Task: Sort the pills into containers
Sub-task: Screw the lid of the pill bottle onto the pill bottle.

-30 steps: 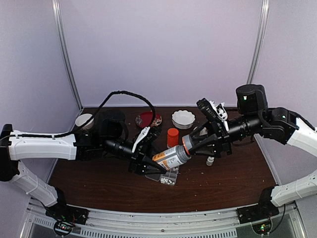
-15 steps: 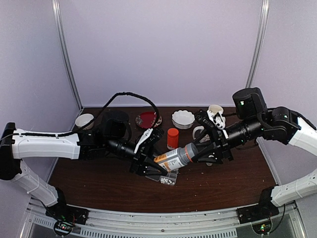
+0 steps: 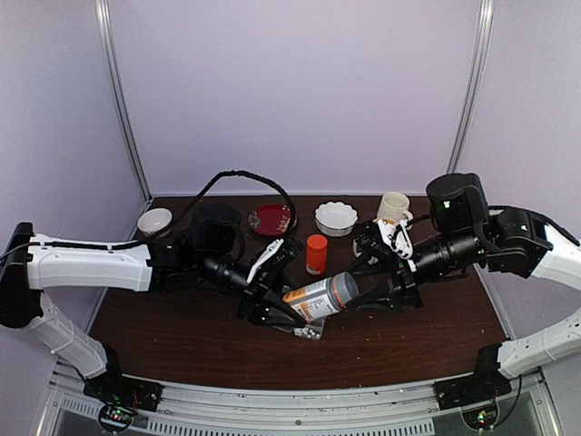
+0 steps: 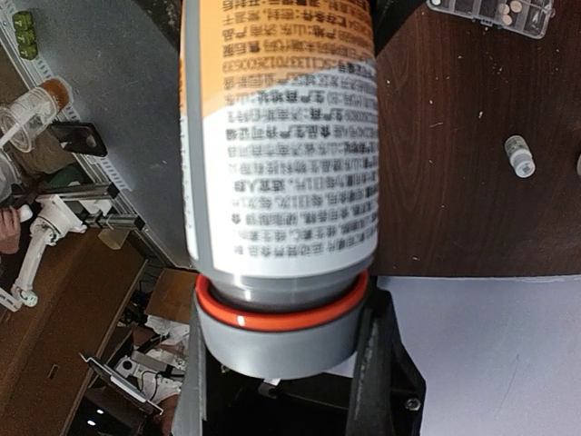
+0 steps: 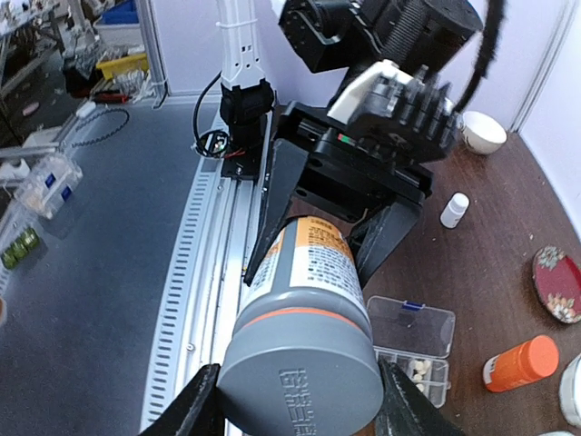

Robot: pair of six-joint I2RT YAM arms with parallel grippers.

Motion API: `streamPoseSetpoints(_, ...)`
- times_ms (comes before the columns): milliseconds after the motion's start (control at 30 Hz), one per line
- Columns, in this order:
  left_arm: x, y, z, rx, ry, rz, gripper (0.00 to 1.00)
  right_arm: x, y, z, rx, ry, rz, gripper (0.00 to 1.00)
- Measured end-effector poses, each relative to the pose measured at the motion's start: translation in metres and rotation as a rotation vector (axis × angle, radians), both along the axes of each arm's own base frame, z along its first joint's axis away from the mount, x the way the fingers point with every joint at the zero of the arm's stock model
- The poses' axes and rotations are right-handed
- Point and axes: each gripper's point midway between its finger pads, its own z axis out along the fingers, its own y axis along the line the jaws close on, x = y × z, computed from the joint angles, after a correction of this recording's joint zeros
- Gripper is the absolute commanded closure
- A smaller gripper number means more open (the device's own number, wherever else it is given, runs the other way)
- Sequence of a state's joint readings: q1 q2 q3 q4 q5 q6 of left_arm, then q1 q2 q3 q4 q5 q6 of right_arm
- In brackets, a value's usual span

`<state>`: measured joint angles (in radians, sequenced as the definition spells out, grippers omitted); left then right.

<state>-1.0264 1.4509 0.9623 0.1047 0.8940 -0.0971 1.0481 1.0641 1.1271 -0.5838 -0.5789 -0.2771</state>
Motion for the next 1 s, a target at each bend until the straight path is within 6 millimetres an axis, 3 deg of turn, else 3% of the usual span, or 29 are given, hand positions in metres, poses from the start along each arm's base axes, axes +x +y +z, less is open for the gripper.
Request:
streamPoseSetpoints(467, -0.023, -0.007, -0.013, 0.057, 0.257, -0.230, 0.97, -0.021, -0.007, -0.016, -0.053, -0.471, 0.257, 1.00)
streamPoseSetpoints(733, -0.027, -0.006, -0.005, 0.066, 0.346, -0.300, 0.98, -0.024, -0.004, -0.014, -0.048, -0.757, 0.335, 1.00)
streamPoseSetpoints(833, -0.026, -0.004, -0.003, 0.061, 0.350, -0.307, 0.98, -0.023, -0.002, -0.011, -0.046, -0.766, 0.315, 1.00)
streamPoseSetpoints(1000, -0.016, 0.002, -0.002, 0.060, 0.258, -0.243, 0.98, -0.017, 0.007, -0.008, -0.082, -0.587, 0.235, 1.00)
